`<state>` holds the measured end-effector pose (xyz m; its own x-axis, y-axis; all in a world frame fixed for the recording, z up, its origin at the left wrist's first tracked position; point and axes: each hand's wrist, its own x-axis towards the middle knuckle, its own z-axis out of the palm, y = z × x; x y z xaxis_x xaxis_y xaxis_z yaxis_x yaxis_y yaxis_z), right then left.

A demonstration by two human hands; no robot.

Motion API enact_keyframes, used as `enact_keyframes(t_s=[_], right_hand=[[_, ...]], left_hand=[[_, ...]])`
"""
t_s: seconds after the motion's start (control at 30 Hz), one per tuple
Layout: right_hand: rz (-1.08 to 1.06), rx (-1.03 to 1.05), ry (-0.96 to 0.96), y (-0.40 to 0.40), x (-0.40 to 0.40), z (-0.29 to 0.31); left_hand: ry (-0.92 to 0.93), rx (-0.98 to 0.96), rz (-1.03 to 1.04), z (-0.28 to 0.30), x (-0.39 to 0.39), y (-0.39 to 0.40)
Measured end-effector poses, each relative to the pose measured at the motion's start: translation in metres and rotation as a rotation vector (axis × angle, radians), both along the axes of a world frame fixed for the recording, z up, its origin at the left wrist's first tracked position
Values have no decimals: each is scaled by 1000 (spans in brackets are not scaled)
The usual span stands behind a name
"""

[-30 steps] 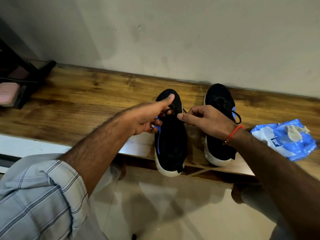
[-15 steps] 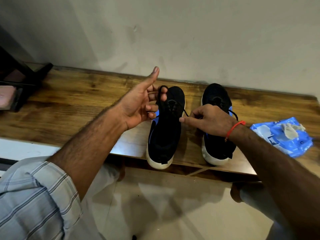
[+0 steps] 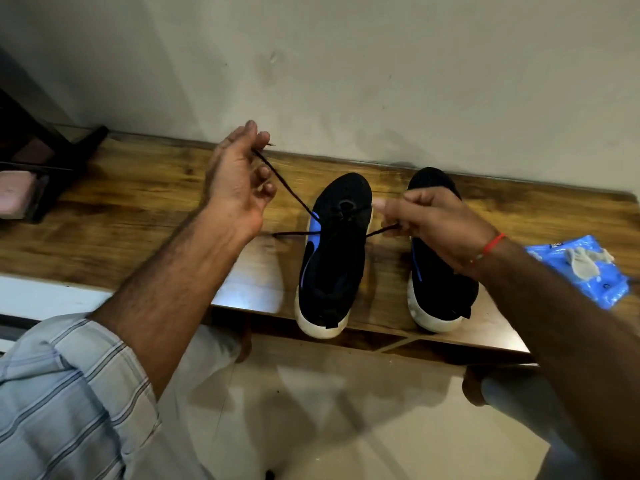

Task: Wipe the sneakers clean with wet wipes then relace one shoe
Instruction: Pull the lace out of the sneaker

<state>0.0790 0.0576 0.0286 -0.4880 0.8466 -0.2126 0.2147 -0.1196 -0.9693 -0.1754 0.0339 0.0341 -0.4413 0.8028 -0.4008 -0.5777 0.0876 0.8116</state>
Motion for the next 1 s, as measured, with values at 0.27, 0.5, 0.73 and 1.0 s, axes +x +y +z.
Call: enact_keyframes(t_s=[0.27,0.5,0.73,1.0], right_hand=[[-443,78,75,23,9,-11],[-207,785,-566,3,-3,-31],[79,674,-774,-15,-22,-45],[73,581,-828,-17,-25,-37]], left_hand=[[686,-389,-351,-16,10,-3],[1323,-253,-837,-29,38,-17],[1514,-229,-865,-42,41,-20],[1525,-255,-852,-35,46,-22]])
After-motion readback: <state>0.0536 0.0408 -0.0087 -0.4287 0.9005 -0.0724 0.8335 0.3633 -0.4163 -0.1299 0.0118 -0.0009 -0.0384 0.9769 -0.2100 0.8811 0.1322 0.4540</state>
